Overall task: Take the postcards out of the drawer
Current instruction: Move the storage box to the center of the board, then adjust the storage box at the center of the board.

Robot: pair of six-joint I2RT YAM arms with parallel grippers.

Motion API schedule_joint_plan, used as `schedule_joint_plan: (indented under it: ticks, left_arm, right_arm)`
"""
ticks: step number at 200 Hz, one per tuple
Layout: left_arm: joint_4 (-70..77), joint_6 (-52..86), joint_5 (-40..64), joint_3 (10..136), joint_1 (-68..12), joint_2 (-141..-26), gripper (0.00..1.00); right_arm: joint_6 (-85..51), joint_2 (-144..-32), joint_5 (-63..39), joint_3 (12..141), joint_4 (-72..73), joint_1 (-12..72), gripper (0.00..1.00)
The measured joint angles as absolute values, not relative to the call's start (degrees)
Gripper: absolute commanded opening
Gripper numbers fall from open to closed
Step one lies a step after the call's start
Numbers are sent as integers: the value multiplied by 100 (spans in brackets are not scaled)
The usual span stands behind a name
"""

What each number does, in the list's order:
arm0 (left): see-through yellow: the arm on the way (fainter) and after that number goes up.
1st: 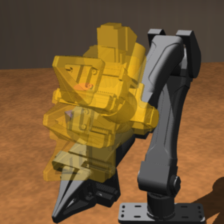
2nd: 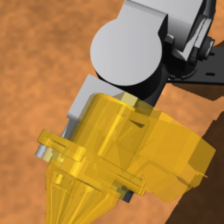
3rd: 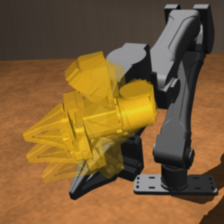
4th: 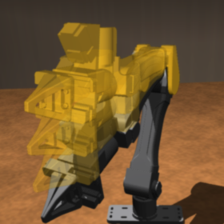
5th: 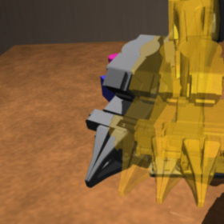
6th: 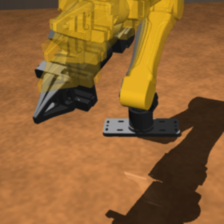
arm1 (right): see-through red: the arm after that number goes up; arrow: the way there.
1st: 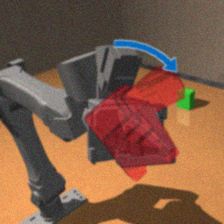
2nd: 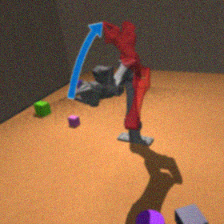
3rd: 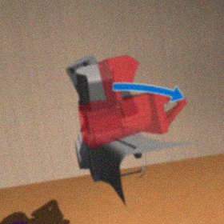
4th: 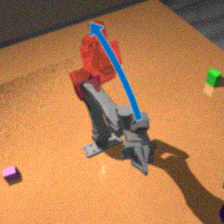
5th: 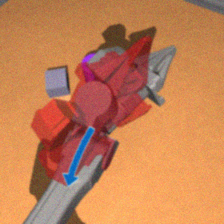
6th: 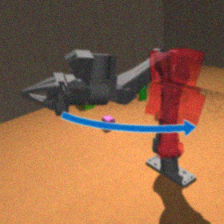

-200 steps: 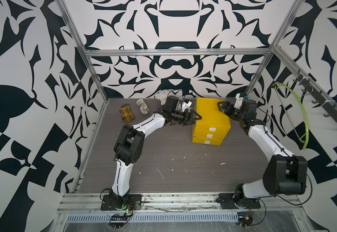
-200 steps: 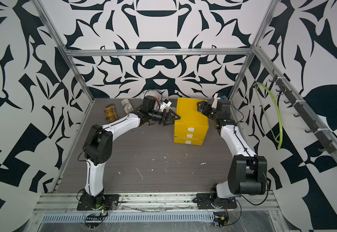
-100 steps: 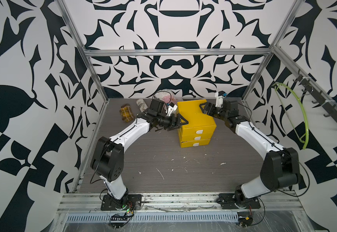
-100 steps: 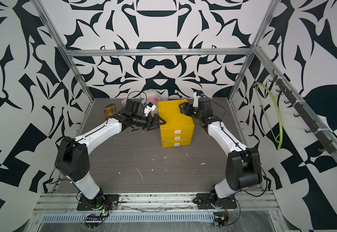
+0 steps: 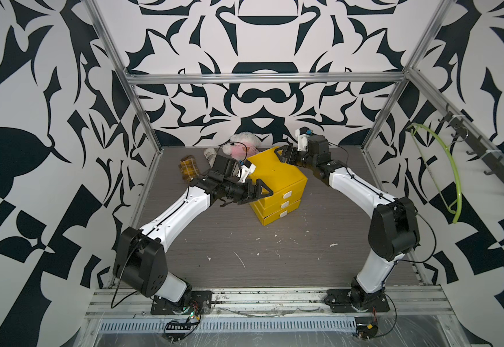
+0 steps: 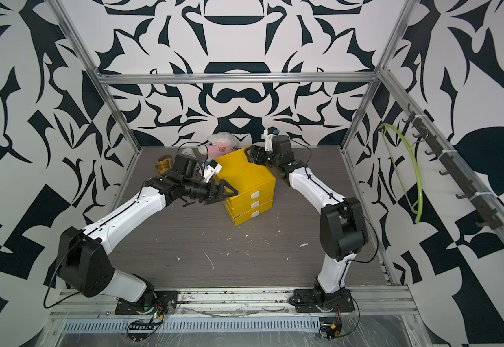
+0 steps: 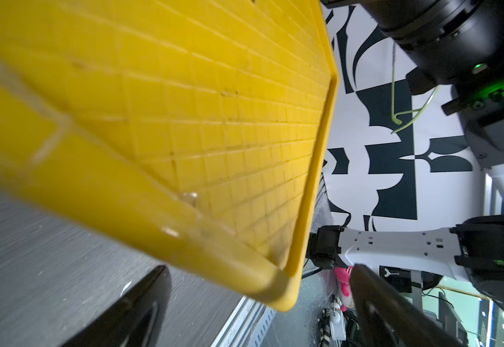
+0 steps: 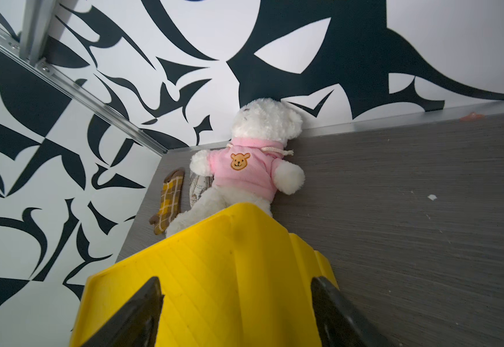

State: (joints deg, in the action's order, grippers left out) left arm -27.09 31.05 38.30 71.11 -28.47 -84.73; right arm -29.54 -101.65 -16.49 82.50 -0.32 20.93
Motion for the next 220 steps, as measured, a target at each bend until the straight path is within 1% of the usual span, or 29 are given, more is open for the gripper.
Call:
schedule_joint_plan:
  ticks: [27, 48, 74, 92, 135, 172, 193, 220]
  left_arm:
    - [-3122, 2845, 3500, 7461, -2421, -8154, 100]
    - [-3312, 2648, 3374, 7950, -1990, -8123, 100]
    - [-3317, 2403, 3179, 8556, -1712, -8300, 100]
    - [-3277, 2198, 3105, 9087, -1699, -8720, 100]
    - [-3225, 1728, 3251, 10604, -1699, -10451, 100]
    - [-3409, 1411, 3498, 11448, -1699, -11786, 100]
    - [-3590, 1345, 3758, 11730, -1706, -12232, 99]
    - [-3671, 1330, 4014, 11740, -1708, -12300, 98]
  right_arm:
    - [-2777, -9948, -1205, 8230, -631, 2078, 82]
    - [-2620, -9520, -760, 8053, -1059, 2058, 83]
    - [-2495, -8781, -360, 7640, -1380, 2032, 83]
    - [-2484, -8265, -239, 7293, -1557, 2010, 83]
    - [-2679, -7406, -563, 6213, -1621, 2008, 85]
    - [-3148, -7061, -899, 5485, -1050, 2001, 85]
    - [-3315, -7100, -1114, 5380, -794, 2001, 85]
    - [-3450, -7391, -1411, 5382, -458, 2001, 84]
